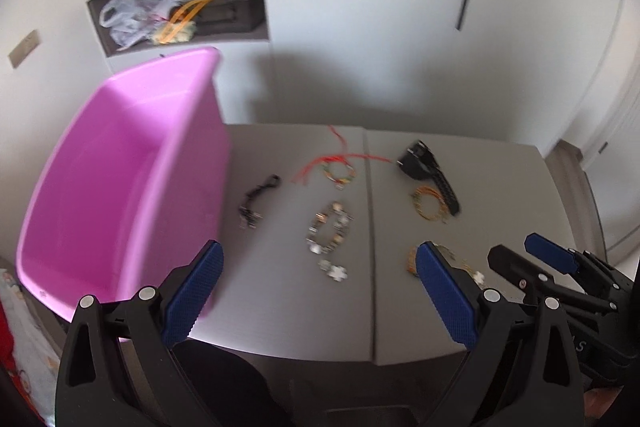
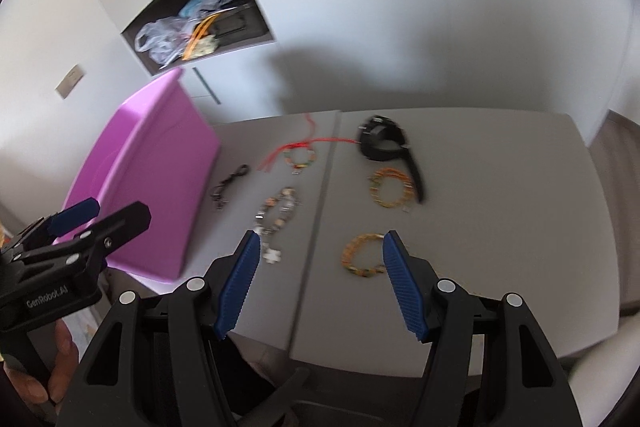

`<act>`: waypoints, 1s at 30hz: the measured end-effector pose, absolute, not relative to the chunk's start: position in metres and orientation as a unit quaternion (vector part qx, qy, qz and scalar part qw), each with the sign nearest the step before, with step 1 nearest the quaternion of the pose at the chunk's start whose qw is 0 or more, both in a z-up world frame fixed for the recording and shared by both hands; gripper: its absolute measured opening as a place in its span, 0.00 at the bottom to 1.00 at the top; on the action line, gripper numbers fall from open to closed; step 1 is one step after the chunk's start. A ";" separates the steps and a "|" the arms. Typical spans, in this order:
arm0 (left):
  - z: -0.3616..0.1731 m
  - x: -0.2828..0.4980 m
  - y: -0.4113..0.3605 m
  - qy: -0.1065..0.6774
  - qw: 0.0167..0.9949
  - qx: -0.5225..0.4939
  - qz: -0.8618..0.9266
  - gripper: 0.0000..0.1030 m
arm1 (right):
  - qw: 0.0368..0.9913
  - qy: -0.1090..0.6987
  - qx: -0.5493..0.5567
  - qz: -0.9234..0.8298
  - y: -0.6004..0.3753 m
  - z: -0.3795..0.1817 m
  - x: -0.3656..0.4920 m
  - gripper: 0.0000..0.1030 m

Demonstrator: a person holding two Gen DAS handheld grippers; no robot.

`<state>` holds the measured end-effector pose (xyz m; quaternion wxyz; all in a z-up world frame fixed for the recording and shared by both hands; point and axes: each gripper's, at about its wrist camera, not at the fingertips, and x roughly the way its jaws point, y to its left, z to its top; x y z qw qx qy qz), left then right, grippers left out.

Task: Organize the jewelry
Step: 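Move both tools back over the table toward the remaining bracelets, then grasp the gold chain with white flower charm with the right tool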

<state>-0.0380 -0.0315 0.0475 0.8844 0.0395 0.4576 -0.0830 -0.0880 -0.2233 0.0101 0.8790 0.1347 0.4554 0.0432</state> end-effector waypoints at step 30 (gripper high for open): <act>-0.085 -0.013 -0.015 0.539 0.841 0.031 -0.028 0.92 | 0.849 0.509 0.141 -0.022 -0.281 -0.107 -0.092 0.60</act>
